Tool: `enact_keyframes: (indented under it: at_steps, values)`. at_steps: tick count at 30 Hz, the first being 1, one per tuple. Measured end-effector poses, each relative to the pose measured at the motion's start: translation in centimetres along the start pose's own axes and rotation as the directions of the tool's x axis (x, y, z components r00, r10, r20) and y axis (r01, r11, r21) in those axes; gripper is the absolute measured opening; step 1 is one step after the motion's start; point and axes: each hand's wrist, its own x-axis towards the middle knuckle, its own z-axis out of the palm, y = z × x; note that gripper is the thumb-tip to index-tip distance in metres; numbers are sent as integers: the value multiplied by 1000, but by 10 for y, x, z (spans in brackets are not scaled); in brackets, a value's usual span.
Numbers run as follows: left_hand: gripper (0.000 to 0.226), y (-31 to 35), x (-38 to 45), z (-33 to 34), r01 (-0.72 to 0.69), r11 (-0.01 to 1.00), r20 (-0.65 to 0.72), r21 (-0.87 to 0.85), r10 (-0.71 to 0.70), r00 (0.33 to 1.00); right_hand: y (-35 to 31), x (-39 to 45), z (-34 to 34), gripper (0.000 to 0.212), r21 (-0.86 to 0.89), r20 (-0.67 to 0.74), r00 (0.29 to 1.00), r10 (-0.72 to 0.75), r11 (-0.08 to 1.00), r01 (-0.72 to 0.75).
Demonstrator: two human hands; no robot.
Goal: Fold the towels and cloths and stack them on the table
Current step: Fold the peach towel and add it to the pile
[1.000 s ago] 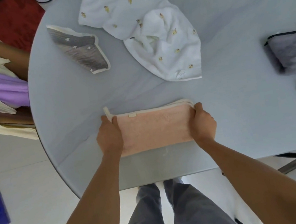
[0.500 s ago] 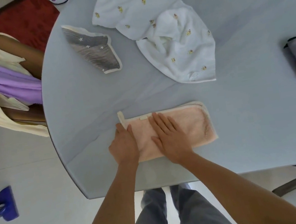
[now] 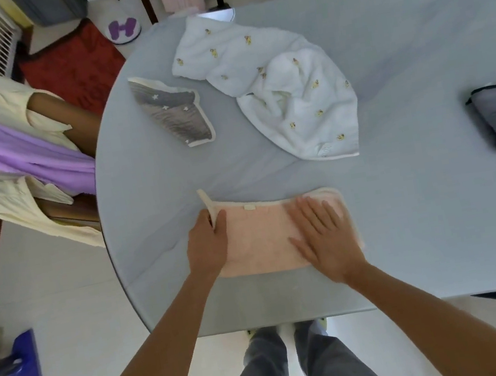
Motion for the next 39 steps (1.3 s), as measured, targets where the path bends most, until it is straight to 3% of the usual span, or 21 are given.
enact_keyframes:
  at_steps: [3,5,6,7,8,10,11,13,16,19,21,24,26,29,31,33,36,39]
  values:
    - [25,15,1,-6,-7,995,34,-95,11,999,-8,-4,6,60,21,119,979,-167,986,165]
    - [22,28,-3,-7,-6,987,28,-160,11,1000,-12,1,-4,59,142,73,985,-155,979,144]
    - [22,35,-6,-5,-9,981,18,-194,13,1000,-17,4,-15,58,309,46,996,-77,949,59]
    - [22,43,-9,-2,-13,975,14,-221,16,1000,-23,6,-31,53,533,51,996,67,842,-84]
    - [21,52,-13,3,-19,971,20,-239,25,999,-27,8,-48,45,747,103,963,249,620,-240]
    - [16,73,-22,17,-48,962,68,-270,68,995,-25,10,-78,30,938,235,842,485,115,-328]
    - [13,86,-28,27,-69,956,115,-284,106,988,-19,10,-90,29,944,298,804,515,-35,-327]
    - [10,106,-41,45,-89,948,236,-307,166,957,-3,9,-106,33,920,388,790,474,-147,-363]
    - [20,120,-56,78,-121,957,380,-263,218,899,21,6,-105,40,865,452,755,475,-28,-501]
    - [20,118,-58,103,-247,965,405,-88,261,876,37,9,-96,49,760,413,722,555,227,-609]
    - [28,114,-58,108,-253,965,406,-69,259,876,42,16,-93,35,683,330,729,599,382,-623]
    - [34,108,-58,100,-315,946,294,-77,324,899,41,25,-88,13,580,252,757,602,533,-616]
    - [41,103,-54,96,-354,934,198,52,338,920,40,27,-83,7,518,242,770,590,592,-617]
    - [50,95,-41,96,-283,928,80,242,271,959,38,26,-74,13,359,187,769,611,686,-633]
    - [55,92,-37,94,-187,951,86,246,170,982,34,26,-69,31,309,167,724,669,662,-683]
    - [59,89,-32,93,-123,973,137,197,97,986,30,28,-66,44,346,227,658,718,572,-744]
    - [60,84,-29,88,-118,983,200,137,90,976,29,36,-65,39,428,376,594,712,435,-792]
    - [58,75,-19,79,-130,991,263,9,123,957,30,37,-68,31,549,416,683,600,433,-715]
